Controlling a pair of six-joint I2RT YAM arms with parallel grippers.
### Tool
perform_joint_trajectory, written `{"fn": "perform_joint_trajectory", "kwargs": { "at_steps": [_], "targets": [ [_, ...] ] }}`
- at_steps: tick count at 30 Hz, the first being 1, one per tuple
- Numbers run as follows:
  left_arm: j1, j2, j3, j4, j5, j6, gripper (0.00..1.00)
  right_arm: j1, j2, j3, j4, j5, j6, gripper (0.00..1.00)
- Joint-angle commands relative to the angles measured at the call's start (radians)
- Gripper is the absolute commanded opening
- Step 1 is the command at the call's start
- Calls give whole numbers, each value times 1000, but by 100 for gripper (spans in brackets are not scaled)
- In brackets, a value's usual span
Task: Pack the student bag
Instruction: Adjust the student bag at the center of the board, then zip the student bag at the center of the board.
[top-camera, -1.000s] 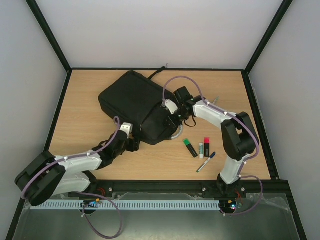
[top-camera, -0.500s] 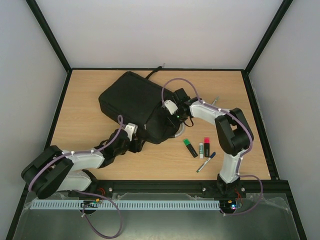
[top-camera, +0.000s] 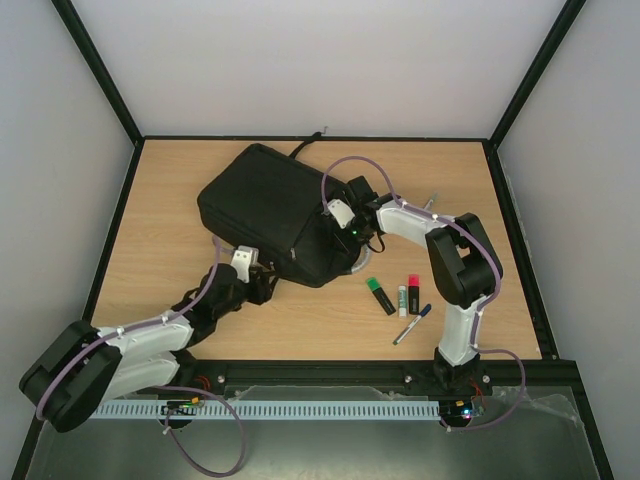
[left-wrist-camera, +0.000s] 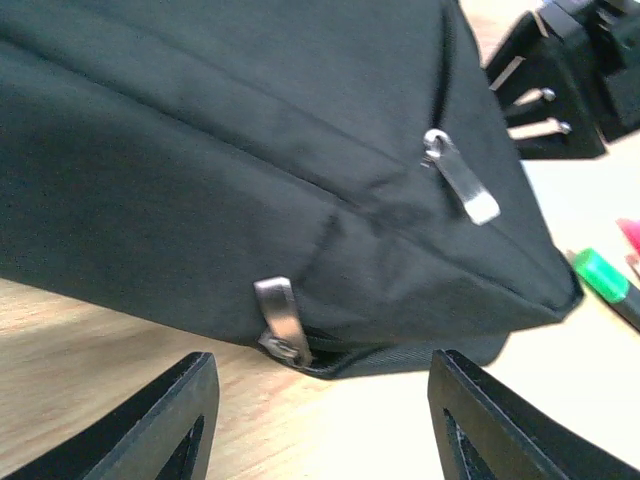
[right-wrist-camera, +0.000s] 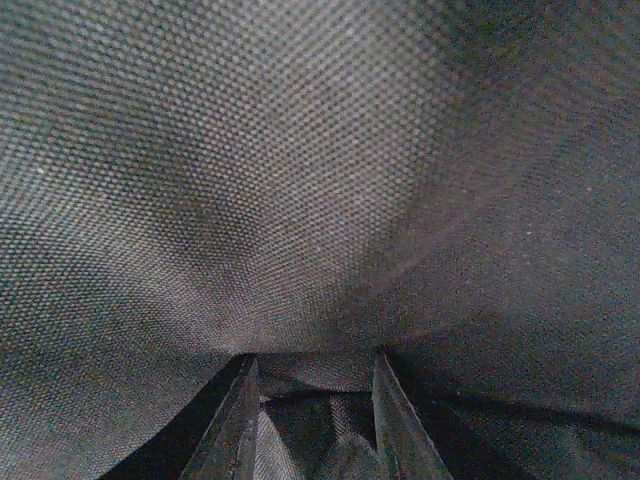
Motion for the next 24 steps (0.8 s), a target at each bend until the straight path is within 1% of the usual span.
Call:
{"fn": "perform_joint_trajectory", "kwargs": {
  "at_steps": [1,5,10,11,13,16,21,24],
  "targets": [
    [56,24,-9,27,-28,-27,61,-9,41,-10,-47,52,8,33],
    [98,76,-6,53,31,-35,60,-9,38,-13,-48,44,9,33],
    [111,136,26,86,101,-25,59,-9,37,-18,-49,29,9,33],
    [114,147,40,86,123,-27,57,-9,37,-20,-47,27,10,33],
    [114,165,62,88,144,-37,52,-9,40,-21,-48,26,9,33],
    [114,178,97,50,122,-72,45,-9,38,-25,-49,23,9,33],
    [114,148,134,-32,20,-157,40,-9,30,-30,-47,23,7,33],
    [114,152,158,-62,2,-184,36,-9,30,-33,-47,23,8,33]
  ]
}}
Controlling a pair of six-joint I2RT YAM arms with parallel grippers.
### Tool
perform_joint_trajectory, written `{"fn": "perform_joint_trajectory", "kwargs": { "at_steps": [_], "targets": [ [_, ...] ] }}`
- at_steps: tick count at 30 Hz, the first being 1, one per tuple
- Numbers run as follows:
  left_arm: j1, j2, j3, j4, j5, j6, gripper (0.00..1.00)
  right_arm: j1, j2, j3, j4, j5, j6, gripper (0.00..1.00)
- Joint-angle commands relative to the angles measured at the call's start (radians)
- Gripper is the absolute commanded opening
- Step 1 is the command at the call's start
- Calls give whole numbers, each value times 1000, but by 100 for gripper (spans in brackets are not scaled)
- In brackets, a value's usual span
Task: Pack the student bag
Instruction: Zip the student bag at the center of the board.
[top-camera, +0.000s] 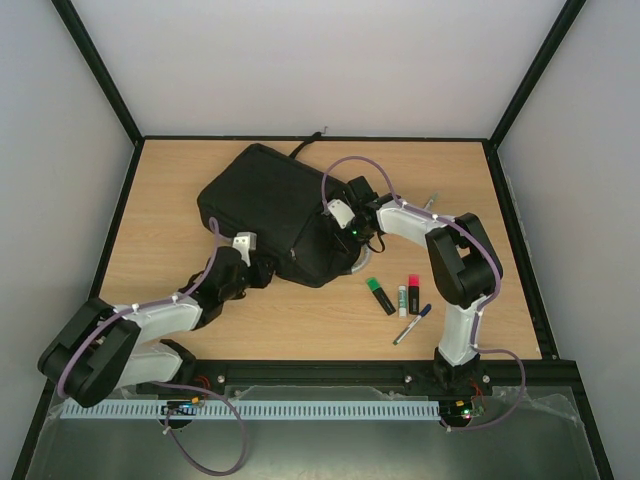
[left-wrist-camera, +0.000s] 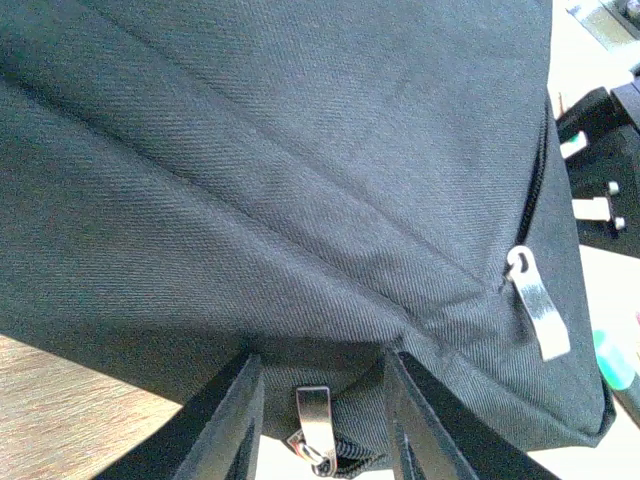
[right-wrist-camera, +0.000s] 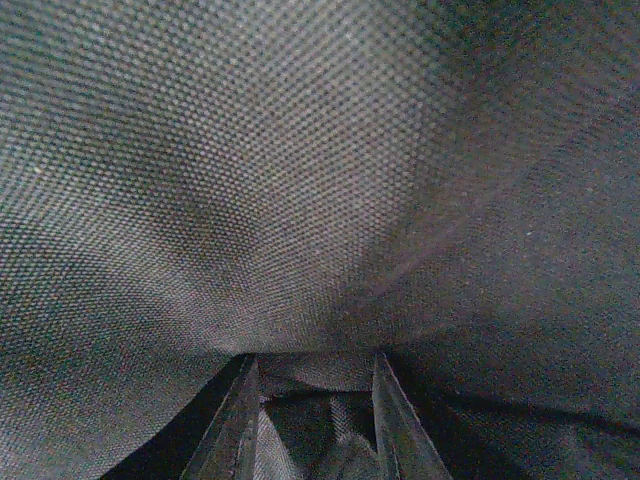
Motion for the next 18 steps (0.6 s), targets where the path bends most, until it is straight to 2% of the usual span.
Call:
{"fn": "perform_joint_trajectory", "kwargs": {
  "at_steps": [1,4,11,18],
  "targets": [
    [7,0,51,-64,-55,-62,34,-8,30,-31,-47,29,6,33],
    [7,24,78,-102,-48,-73,31,-9,29,-32,-49,28,6,33],
    [7,42,80,-144,-32,-78,34,-9,30,-34,-50,28,5,33],
    [-4,66,92,-197,-35,-101,32,-9,32,-33,-51,28,5,33]
  ]
}}
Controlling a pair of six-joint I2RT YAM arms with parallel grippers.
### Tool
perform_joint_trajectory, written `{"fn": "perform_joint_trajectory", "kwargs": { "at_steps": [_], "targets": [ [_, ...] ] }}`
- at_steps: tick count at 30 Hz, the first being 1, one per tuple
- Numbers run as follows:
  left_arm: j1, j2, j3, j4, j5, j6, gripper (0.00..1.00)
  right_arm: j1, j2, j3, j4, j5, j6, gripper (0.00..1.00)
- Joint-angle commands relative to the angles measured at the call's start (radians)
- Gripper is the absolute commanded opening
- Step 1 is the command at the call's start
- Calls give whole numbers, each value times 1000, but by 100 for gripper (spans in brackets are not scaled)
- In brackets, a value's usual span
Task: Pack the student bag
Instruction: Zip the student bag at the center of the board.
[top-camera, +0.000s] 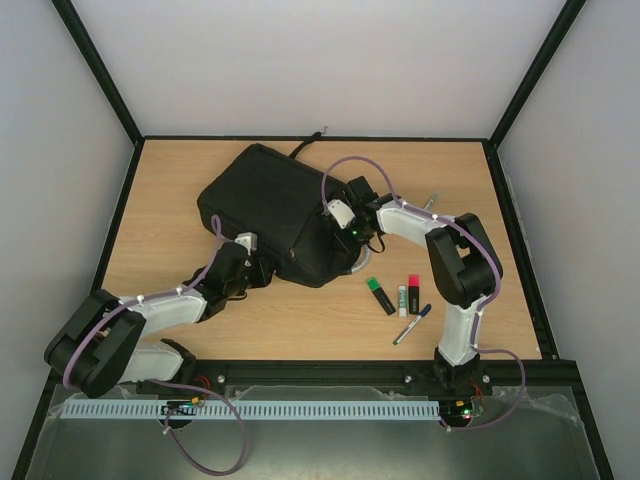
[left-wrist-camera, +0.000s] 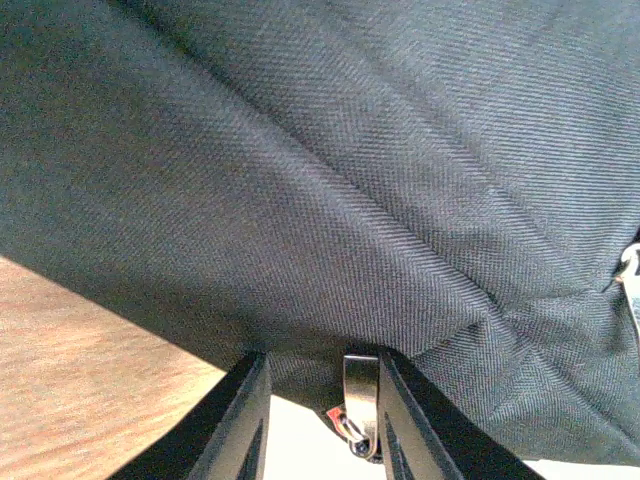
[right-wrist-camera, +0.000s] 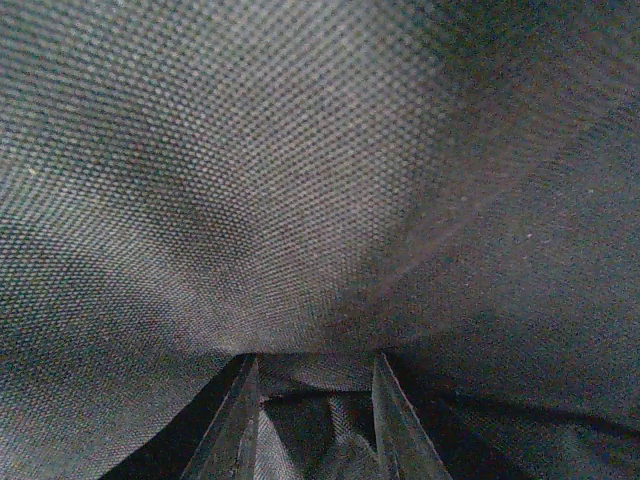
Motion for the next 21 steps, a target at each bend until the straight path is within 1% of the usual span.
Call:
{"fn": "perform_joint_trajectory", "kwargs": {
  "at_steps": [1,13,21],
  "targets": [
    [-6,16,18,-38,-2,-19,31,-8,33,-30,-54,30,5,33],
    [-8,-51,3,-69,-35,-42,12,-8,33,-32,-53,31,3,33],
    [-8,-73,-24,-102,-54,-72,3,-8,34,-32,-53,31,3,33]
  ]
}}
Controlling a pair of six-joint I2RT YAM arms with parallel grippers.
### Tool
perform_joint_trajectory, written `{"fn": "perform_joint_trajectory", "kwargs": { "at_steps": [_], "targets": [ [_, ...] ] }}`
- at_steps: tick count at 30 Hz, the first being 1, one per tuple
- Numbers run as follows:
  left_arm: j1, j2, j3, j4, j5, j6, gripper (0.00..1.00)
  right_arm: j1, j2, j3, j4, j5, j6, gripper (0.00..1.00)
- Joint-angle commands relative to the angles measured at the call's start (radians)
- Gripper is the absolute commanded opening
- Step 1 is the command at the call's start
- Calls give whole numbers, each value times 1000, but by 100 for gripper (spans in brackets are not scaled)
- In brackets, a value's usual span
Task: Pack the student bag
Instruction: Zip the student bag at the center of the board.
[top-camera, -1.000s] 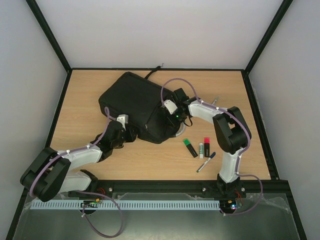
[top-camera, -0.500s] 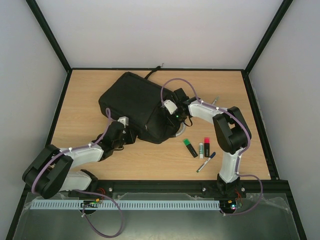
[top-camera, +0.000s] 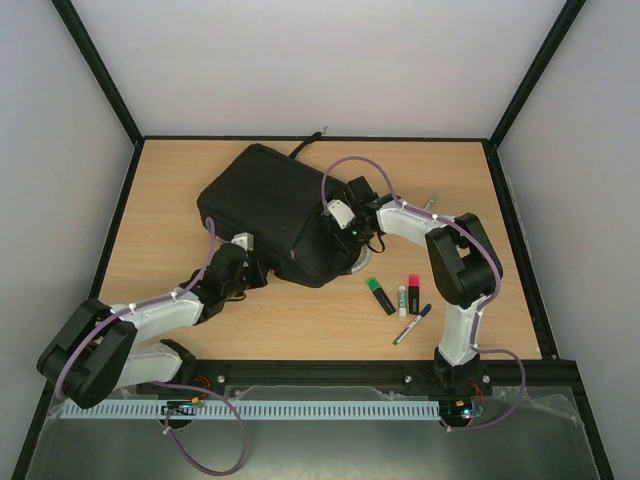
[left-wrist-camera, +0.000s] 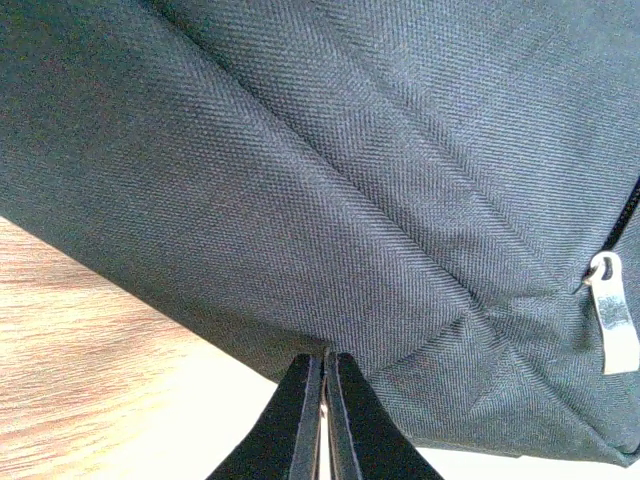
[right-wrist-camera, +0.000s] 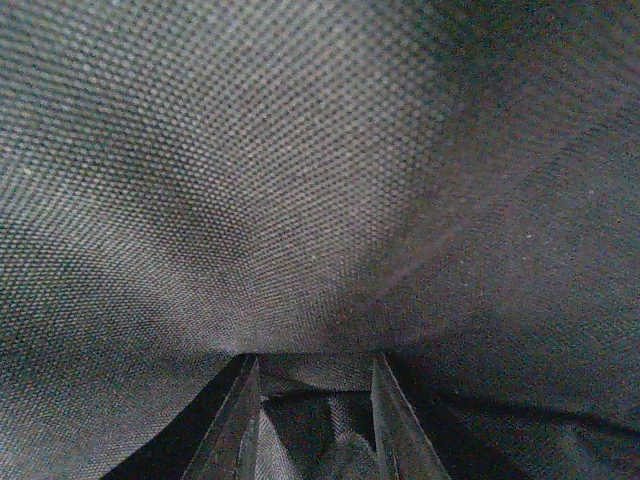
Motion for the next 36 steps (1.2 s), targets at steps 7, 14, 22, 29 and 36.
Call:
{"fn": "perform_joint_trajectory", "kwargs": {
  "at_steps": [7,14,22,29,36],
  "targets": [
    [-2,-46,-55,-62,-7,-70,2,-8,38,-29,-59,29,5,32],
    [-55,-84,-109,20,45,-132,2,-8,52,-27,-65,9,8,31],
    [-192,-25,-82,137,-7,-187,2,-7,61,-24,-73,-6,11,29],
    [-305,77,3,161,-43,-180,2,-7,60,-26,-74,-15,13,28],
    [-383,184,95,181,-70,-165,2,-7,59,-26,-76,-17,13,28]
  ]
}}
